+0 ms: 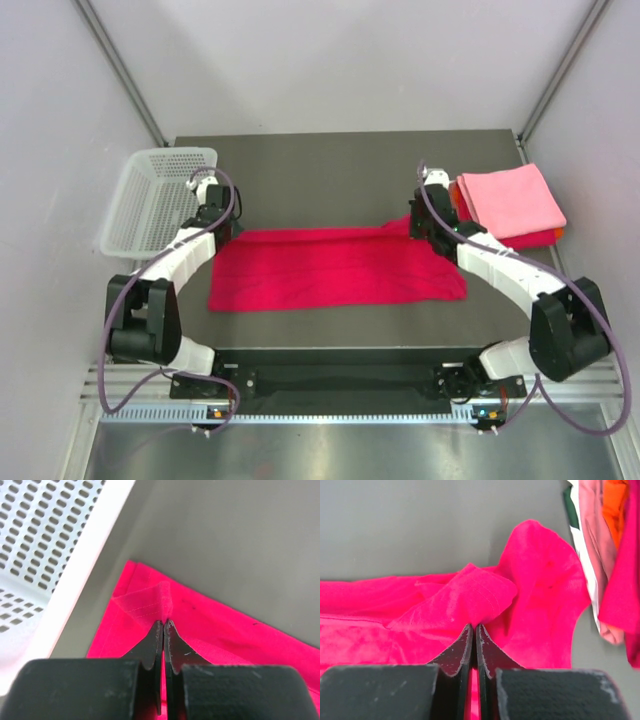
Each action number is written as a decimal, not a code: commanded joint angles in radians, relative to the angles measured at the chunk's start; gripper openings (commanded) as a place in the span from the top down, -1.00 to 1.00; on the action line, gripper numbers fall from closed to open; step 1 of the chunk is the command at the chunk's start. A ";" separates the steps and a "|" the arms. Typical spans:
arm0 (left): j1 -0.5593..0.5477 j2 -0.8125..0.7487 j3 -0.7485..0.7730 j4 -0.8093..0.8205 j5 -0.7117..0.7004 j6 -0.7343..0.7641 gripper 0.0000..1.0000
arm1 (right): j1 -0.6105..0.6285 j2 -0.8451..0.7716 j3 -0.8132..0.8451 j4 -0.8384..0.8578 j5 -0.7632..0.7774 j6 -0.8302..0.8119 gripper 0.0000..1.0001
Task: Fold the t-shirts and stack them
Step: Fold the tshirt
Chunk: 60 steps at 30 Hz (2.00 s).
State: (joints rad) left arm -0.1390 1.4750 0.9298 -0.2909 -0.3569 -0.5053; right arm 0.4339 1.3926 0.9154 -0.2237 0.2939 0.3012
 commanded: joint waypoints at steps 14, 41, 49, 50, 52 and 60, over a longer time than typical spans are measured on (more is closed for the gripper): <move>-0.043 -0.473 -0.329 0.058 0.001 -0.147 -0.62 | 0.269 -0.422 -0.363 0.106 0.404 0.153 -0.17; 0.010 0.151 -0.036 0.024 0.131 -0.151 -0.46 | -0.233 0.139 -0.080 0.044 -0.122 0.153 0.61; 0.012 0.143 -0.013 -0.002 0.116 -0.142 -0.44 | -0.334 0.017 -0.185 0.030 -0.039 0.205 0.66; 0.010 0.137 -0.013 -0.004 0.119 -0.139 -0.43 | -0.334 0.007 -0.184 0.035 -0.041 0.200 0.61; 0.010 0.110 -0.011 -0.005 0.125 -0.119 -0.43 | -0.330 -0.026 -0.181 0.046 -0.073 0.176 0.34; -0.053 -0.057 -0.011 -0.008 0.203 -0.087 -0.50 | -0.235 -0.057 -0.110 0.064 -0.232 0.078 0.09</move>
State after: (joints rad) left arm -0.1589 1.5105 0.8886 -0.3073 -0.1852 -0.6125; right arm 0.1577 1.3373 0.7418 -0.1928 0.1482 0.4263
